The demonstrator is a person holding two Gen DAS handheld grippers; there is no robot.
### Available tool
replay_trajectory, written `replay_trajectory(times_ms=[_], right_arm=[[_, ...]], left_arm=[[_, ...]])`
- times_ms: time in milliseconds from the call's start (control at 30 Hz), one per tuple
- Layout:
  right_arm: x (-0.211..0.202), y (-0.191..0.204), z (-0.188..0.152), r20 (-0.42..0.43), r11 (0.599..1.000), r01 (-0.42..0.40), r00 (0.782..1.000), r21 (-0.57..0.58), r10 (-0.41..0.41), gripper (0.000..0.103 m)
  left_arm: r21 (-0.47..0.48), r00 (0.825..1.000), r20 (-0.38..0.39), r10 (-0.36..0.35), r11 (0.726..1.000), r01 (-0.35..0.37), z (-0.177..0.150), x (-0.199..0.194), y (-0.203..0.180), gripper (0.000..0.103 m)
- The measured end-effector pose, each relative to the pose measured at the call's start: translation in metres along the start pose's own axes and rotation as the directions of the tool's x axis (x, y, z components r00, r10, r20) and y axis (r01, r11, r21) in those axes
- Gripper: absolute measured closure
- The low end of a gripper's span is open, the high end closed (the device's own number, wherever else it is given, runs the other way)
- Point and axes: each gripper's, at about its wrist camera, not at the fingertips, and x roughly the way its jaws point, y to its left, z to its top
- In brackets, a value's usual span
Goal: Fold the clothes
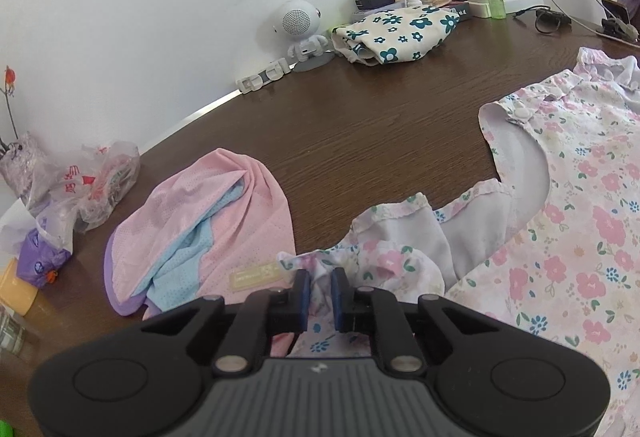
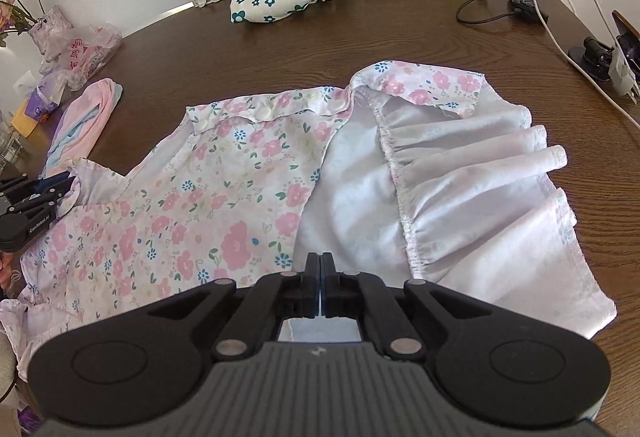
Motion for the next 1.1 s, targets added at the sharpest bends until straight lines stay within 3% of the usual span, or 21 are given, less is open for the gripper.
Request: replay_trajectory(times_ms=[133,200,267,367,467,700,767,867,933,967,1000,1100], right_arm=[[-0.011,-0.004,-0.008,0.017,1.0,-0.011,1.0,0.016,0.011,0.084],[-0.021,-0.006,-0.016,0.04,1.0,-0.002,0.999,0.012,0.002,0.077],[-0.032,-0.009,-0.028,0.059,1.0,0.008,0.998,0.006,-0.008,0.072],[-0.047,-0.018,-0.046,0.078,0.999,0.043,0.996,0.0,-0.043,0.069],[-0.055,-0.029,-0.062,0.089,0.997,0.075,0.993,0.019,-0.076,0.069],[-0.06,-0.041,-0.081,0.116,0.995,0.065,0.991,0.075,-0.073,0.069],[-0.061,-0.038,-0.084,0.121,0.995,0.068,0.99,0.067,-0.075,0.068],[-0.063,-0.035,-0.087,0.125,0.996,0.073,0.989,0.053,-0.079,0.068],[-0.064,-0.035,-0.089,0.127,0.996,0.071,0.989,0.05,-0.077,0.068],[-0.065,-0.035,-0.089,0.129,0.996,0.069,0.989,0.051,-0.075,0.068],[-0.065,-0.035,-0.09,0.13,0.996,0.066,0.989,0.052,-0.072,0.068],[-0.065,-0.035,-0.092,0.139,0.997,0.066,0.988,0.046,-0.072,0.068]], left_arm=[[-0.049,0.999,0.024,-0.025,0.998,0.026,0.002,-0.006,0.013,0.089],[-0.127,0.998,0.029,-0.063,0.99,0.066,0.001,-0.014,0.029,0.08],[-0.228,0.992,0.031,-0.123,0.965,0.127,-0.005,-0.025,0.049,0.07],[-0.354,0.977,0.006,-0.213,0.913,0.201,-0.02,-0.035,0.073,0.068],[-0.411,0.959,-0.028,-0.283,0.878,0.247,-0.037,-0.037,0.08,0.069],[-0.427,0.957,-0.061,-0.284,0.874,0.232,-0.042,-0.029,0.067,0.068],[-0.447,0.951,-0.061,-0.303,0.86,0.245,-0.04,-0.028,0.065,0.068],[-0.432,0.953,-0.084,-0.292,0.872,0.229,-0.036,-0.031,0.054,0.07],[-0.395,0.961,-0.103,-0.256,0.897,0.197,-0.034,-0.033,0.046,0.07],[-0.384,0.964,-0.108,-0.244,0.904,0.186,-0.033,-0.033,0.044,0.078],[-0.376,0.966,-0.111,-0.235,0.909,0.178,-0.032,-0.032,0.042,0.093],[-0.356,0.976,-0.113,-0.185,0.925,0.134,-0.029,-0.032,0.036,0.102]])
